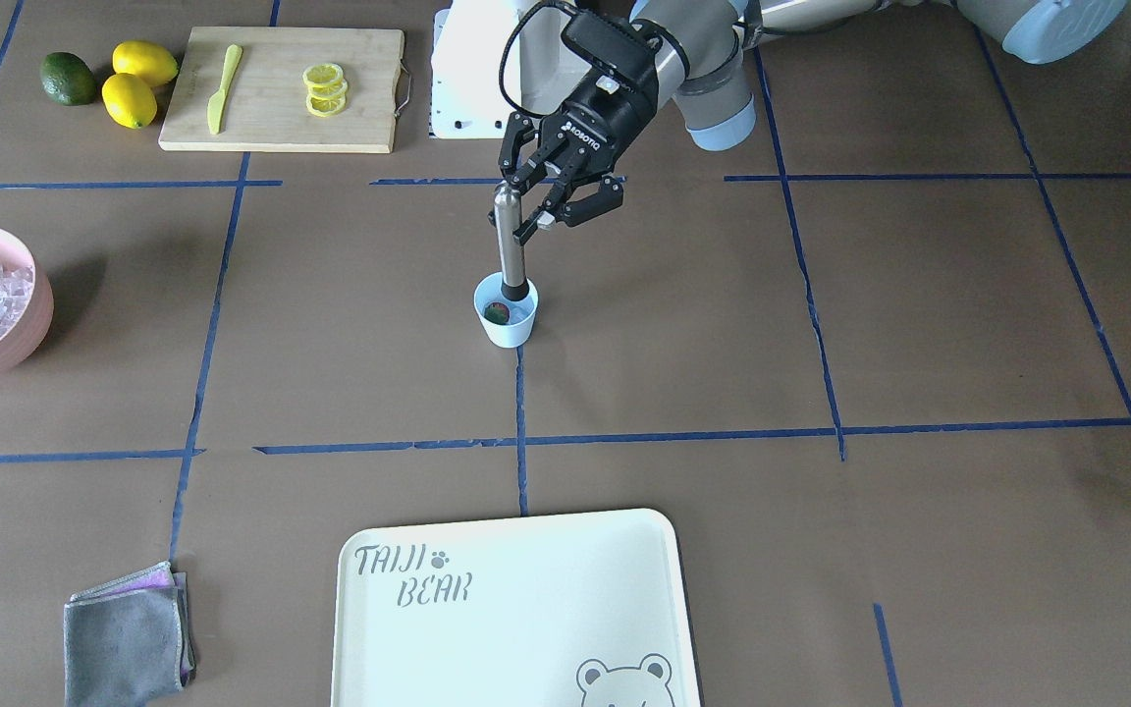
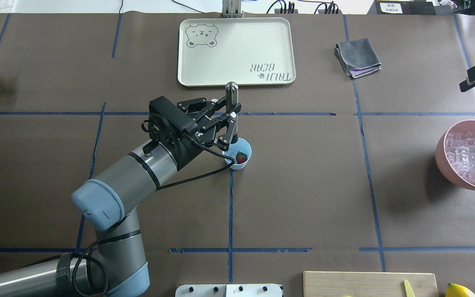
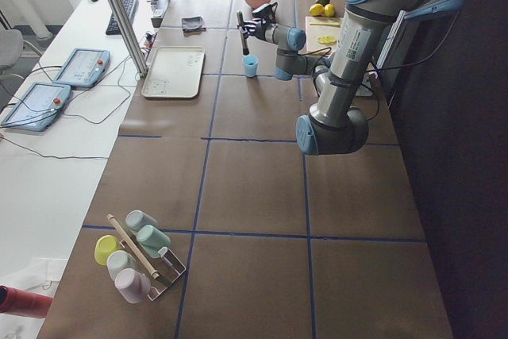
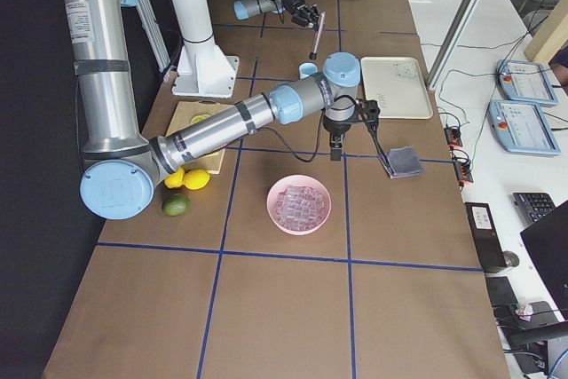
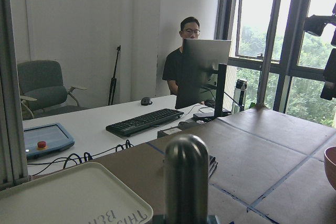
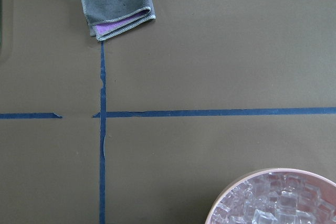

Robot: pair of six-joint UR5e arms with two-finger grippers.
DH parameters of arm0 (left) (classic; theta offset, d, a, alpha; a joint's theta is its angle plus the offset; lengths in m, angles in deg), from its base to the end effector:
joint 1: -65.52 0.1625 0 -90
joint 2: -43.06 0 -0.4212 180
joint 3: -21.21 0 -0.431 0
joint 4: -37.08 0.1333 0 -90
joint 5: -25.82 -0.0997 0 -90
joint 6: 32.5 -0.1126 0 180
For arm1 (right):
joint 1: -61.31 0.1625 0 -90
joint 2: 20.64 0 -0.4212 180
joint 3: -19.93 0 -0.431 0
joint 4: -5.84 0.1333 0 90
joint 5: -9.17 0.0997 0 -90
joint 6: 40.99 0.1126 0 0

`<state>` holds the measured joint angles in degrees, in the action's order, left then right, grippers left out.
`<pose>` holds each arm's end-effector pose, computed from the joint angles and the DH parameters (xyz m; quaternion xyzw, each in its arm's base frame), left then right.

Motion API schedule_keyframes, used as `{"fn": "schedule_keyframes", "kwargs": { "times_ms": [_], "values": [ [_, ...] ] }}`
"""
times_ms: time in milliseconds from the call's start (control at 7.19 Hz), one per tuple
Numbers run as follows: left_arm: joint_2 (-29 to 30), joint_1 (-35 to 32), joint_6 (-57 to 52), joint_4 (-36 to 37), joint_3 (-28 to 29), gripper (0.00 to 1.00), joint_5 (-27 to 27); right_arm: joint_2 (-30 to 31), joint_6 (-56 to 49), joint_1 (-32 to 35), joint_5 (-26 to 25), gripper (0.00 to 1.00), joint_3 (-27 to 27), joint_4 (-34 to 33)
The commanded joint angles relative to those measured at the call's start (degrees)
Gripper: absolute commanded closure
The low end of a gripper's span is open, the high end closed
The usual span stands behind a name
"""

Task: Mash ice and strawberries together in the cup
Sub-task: 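Lift the pestle out of the cup and carry it back with the left gripper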

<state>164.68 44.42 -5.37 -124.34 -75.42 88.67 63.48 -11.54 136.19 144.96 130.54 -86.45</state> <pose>0.5120 -0.3955 0.1267 0.6321 0.5003 0.0203 0.5915 -0.0932 -0.5466 0.4200 0.0344 -0.4252 0.0314 0.9039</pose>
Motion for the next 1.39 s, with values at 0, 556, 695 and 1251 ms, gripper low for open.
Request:
{"fn": "schedule_keyframes", "kwargs": {
  "times_ms": [0,556,695,1251],
  "values": [
    [-1.5,-4.4,4.1,5.1,-1.1,1.0,6.2,0.0,0.0,0.0,-0.1,0.0,-0.1,0.0],
    [-15.8,-19.5,15.3,11.7,-1.5,1.0,27.2,0.1,0.0,0.0,-0.1,0.0,0.0,0.0],
    [-19.4,-25.7,16.2,15.5,-1.2,1.0,39.5,0.1,0.0,0.0,-0.1,0.0,0.0,0.0],
    [-28.4,-48.6,15.9,38.2,-0.1,0.99,75.8,0.2,0.0,0.0,-0.1,0.0,0.0,0.0]
  ]
}}
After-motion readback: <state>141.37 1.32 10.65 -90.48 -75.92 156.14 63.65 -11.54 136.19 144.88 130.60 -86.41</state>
